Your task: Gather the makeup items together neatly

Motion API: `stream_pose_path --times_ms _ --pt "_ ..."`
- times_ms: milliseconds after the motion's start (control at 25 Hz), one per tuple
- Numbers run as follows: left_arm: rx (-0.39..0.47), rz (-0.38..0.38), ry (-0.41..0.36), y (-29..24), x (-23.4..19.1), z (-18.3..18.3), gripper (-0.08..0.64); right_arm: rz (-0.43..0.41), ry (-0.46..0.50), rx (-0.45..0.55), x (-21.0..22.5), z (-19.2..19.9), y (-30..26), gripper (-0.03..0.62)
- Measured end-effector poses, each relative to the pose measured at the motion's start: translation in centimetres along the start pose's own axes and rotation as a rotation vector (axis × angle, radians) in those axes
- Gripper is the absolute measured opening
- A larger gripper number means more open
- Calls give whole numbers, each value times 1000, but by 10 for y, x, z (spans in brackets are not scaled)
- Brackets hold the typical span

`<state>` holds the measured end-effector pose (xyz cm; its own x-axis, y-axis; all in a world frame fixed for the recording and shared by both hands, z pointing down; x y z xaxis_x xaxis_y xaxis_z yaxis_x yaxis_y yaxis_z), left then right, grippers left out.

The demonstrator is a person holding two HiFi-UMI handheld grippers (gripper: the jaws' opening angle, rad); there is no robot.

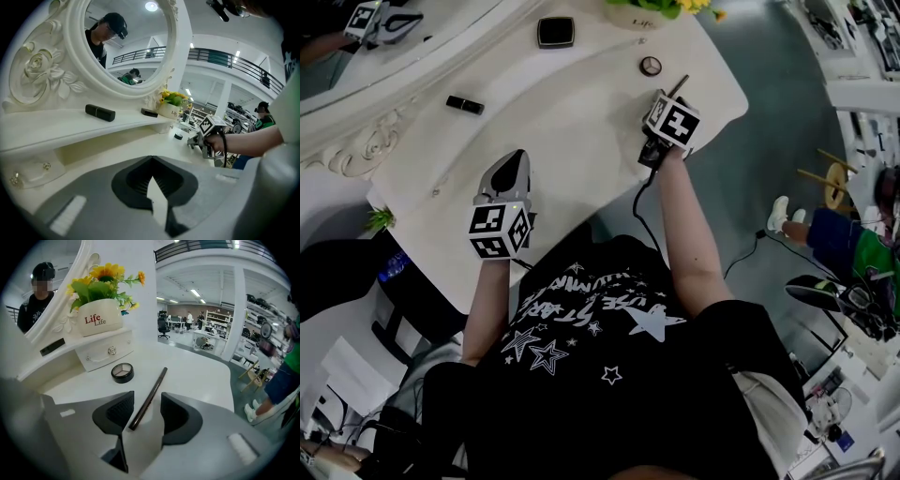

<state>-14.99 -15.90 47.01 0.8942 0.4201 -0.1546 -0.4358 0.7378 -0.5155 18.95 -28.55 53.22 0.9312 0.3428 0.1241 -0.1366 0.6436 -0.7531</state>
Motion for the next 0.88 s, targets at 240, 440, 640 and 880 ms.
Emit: stream_pose_path --times_ms 240,440,640,880 --pt "6 -3 3 -3 4 -2 0 -12 21 -5 2 1 1 139" --pt "10 -51 -3 4 21 -5 0 -44 37 -24 8 1 1 67" --pt "14 -107 4 16 44 -4 0 -94 41 -41 18 -1 5 66" --pt "42 -174 26 30 73 -1 0 -190 92 -8 26 -13 27 66"
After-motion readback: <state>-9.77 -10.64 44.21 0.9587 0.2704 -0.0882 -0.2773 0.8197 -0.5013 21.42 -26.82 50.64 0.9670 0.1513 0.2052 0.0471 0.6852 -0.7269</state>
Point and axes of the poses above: the fingertips, and each gripper's own axes: y backward along the fingers, x to its right, z out of its underside, the point moved 4 cm from there along y, backward along the fingers, and after that the axes turned 9 degrees about -y, right-handed, at the moved point
